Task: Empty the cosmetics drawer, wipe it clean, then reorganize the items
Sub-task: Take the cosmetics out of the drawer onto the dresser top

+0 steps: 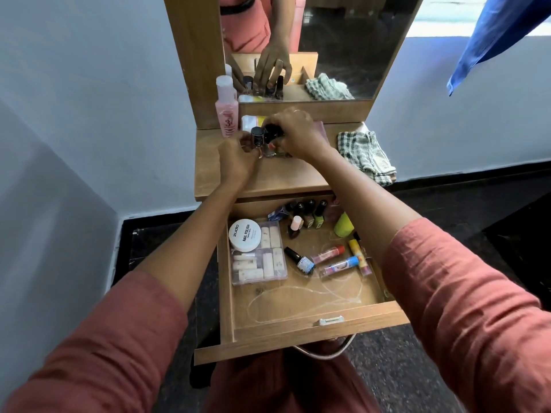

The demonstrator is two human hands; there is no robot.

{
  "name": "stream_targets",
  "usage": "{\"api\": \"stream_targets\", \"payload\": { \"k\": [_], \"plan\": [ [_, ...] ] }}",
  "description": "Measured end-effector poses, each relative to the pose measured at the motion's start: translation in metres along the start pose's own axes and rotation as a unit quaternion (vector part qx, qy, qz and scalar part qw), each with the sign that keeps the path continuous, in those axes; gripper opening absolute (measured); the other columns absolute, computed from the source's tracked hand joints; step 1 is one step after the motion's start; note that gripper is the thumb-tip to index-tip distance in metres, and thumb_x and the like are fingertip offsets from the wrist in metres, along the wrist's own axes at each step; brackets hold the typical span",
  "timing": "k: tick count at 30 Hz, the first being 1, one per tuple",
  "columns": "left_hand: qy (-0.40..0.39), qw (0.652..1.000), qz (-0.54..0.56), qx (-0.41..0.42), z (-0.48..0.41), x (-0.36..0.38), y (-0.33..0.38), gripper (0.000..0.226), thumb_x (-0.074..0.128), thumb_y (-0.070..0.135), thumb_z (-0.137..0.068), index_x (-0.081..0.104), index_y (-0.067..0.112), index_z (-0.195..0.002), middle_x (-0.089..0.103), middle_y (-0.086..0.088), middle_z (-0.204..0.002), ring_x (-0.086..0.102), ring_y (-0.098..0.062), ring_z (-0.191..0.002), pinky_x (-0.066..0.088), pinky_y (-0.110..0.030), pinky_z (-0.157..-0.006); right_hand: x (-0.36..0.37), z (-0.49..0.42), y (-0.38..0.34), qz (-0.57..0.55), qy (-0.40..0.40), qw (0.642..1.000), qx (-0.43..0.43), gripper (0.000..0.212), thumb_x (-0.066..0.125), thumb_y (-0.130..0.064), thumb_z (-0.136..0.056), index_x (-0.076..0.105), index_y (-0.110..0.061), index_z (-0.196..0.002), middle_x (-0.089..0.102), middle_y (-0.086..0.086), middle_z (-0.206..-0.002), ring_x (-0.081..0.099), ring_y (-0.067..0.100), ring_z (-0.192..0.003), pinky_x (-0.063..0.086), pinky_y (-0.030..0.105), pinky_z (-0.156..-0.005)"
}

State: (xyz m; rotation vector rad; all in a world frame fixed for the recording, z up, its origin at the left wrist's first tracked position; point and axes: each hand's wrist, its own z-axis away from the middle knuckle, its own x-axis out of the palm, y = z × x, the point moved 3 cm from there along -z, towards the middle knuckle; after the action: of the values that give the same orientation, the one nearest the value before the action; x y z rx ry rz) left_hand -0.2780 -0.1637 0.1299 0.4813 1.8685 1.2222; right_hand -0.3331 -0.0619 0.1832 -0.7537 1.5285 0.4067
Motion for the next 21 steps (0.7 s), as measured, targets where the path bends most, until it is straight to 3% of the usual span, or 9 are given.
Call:
{"api": "stream_targets", "payload": {
  "k": [6,12,18,21],
  "plan": [
    [-0.008,1.000,-0.001,0.015,-0.006,0.005,-0.002,0.030,0.063,-0.001,-0.080,0.063,0.001,-0.110,0.066,-0.015,-0.109,0.054,-0.008,-0.090,0.040,-0.007,-0.075,0.001,-0.004,0.007,0.018,0.001,1.000,-0.017,0.038,0.054,-0.010,-0.088,0.054,-0.015,-0.125,0.056,0.007,-0.127,0.040,0.024,-0.126,0.040,0.033,-0.088],
    [-0.003,1.000,-0.002,0.023,-0.006,0.009,-0.004,0.032,0.063,-0.001,-0.079,0.062,0.001,-0.111,0.067,-0.015,-0.109,0.061,-0.016,-0.097,0.041,-0.009,-0.076,0.003,-0.004,0.008,0.019,0.001,1.000,-0.015,0.039,0.055,-0.013,-0.088,0.052,-0.015,-0.127,0.053,0.006,-0.128,0.038,0.024,-0.125,0.038,0.035,-0.091],
    [-0.001,1.000,-0.001,0.021,-0.005,0.011,-0.006,0.034,0.063,0.000,-0.080,0.060,0.000,-0.114,0.066,-0.015,-0.110,0.058,-0.012,-0.093,0.040,-0.005,-0.074,0.005,-0.004,0.011,0.016,0.003,1.000,-0.001,0.043,0.055,-0.017,-0.089,0.047,-0.018,-0.131,0.049,0.005,-0.132,0.036,0.023,-0.127,0.036,0.034,-0.093],
    [0.002,1.000,0.006,0.014,-0.005,0.010,-0.007,0.033,0.062,-0.001,-0.080,0.059,0.000,-0.113,0.065,-0.014,-0.108,0.054,-0.008,-0.090,0.039,0.004,-0.067,0.005,-0.003,0.012,0.006,0.005,1.000,0.007,0.047,0.057,-0.017,-0.088,0.045,-0.017,-0.133,0.047,0.004,-0.135,0.035,0.022,-0.129,0.035,0.034,-0.096]
  ]
}}
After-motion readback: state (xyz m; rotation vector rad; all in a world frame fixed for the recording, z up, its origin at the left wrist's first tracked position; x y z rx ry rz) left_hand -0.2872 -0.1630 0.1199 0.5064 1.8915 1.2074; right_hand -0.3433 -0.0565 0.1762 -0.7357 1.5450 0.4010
